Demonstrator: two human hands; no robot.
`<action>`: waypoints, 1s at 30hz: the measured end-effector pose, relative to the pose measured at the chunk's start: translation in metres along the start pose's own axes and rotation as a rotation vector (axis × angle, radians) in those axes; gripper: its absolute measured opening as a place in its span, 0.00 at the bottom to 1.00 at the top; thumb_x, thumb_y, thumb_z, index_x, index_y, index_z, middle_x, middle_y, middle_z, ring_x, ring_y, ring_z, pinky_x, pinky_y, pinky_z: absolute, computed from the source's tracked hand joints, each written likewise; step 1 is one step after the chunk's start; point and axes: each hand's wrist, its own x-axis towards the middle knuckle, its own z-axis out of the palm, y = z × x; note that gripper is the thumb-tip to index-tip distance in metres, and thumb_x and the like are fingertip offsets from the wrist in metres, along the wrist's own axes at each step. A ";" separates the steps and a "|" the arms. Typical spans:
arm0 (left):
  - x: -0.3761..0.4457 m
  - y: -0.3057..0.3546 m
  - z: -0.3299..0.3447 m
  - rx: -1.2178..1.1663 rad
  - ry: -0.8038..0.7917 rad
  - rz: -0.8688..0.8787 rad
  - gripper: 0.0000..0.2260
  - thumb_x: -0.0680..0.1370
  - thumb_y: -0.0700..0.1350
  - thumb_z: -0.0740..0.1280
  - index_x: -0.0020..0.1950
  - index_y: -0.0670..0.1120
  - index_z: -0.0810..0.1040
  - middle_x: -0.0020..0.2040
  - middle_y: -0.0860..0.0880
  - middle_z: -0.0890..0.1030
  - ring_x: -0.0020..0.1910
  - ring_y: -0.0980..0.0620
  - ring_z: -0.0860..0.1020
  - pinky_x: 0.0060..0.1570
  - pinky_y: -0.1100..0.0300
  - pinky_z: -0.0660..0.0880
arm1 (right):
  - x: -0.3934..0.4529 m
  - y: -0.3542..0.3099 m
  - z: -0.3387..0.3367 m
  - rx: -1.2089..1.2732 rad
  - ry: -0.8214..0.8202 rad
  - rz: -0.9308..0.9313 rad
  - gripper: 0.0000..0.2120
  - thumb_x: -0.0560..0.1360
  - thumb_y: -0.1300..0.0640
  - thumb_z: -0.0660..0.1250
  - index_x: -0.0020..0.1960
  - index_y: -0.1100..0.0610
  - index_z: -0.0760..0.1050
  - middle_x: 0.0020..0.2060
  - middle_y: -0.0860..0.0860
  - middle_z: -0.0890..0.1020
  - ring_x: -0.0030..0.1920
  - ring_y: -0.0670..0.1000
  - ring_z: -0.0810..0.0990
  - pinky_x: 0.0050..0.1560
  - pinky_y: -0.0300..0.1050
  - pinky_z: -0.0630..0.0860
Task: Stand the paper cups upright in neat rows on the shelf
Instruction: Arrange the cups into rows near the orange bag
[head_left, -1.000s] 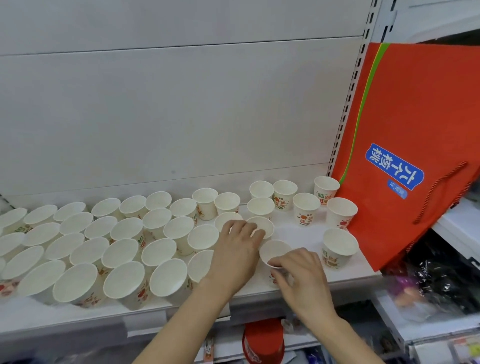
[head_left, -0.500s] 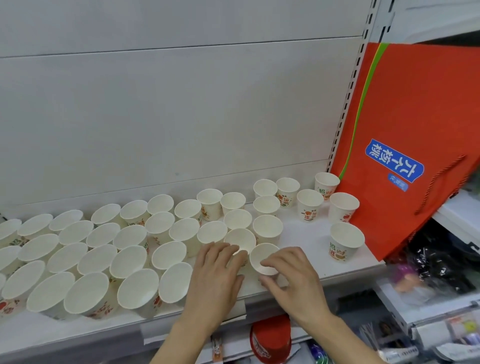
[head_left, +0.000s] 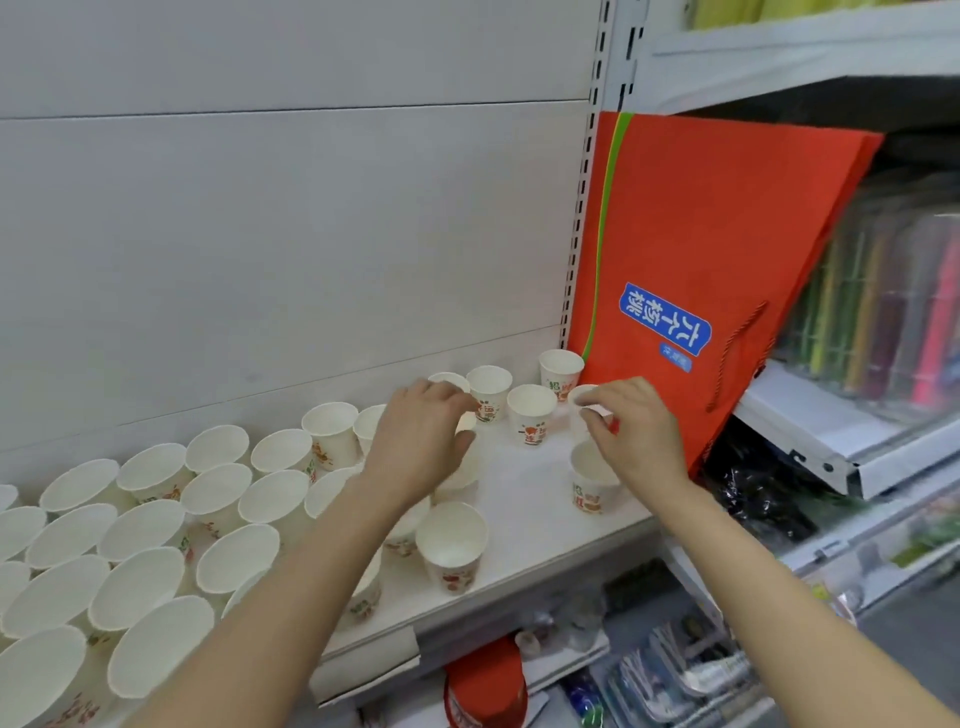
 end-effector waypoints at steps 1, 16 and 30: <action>0.020 0.001 0.003 0.007 -0.020 -0.003 0.14 0.76 0.50 0.68 0.62 0.53 0.78 0.61 0.53 0.79 0.59 0.47 0.74 0.56 0.54 0.68 | 0.014 0.010 -0.002 -0.024 -0.057 0.055 0.07 0.71 0.60 0.71 0.48 0.52 0.82 0.45 0.46 0.83 0.49 0.51 0.75 0.43 0.44 0.71; 0.129 0.006 0.064 0.043 -0.272 0.075 0.21 0.70 0.37 0.69 0.59 0.57 0.78 0.59 0.54 0.78 0.58 0.50 0.73 0.54 0.58 0.70 | 0.067 0.059 0.013 -0.147 -0.484 -0.046 0.10 0.72 0.52 0.69 0.53 0.47 0.79 0.47 0.47 0.81 0.52 0.49 0.74 0.43 0.44 0.70; 0.146 0.000 0.093 0.164 -0.240 -0.040 0.07 0.74 0.47 0.67 0.49 0.55 0.83 0.46 0.50 0.84 0.51 0.48 0.77 0.51 0.59 0.64 | 0.066 0.034 0.070 -0.153 -0.626 -0.241 0.05 0.66 0.59 0.69 0.39 0.51 0.81 0.33 0.51 0.73 0.42 0.56 0.73 0.37 0.45 0.64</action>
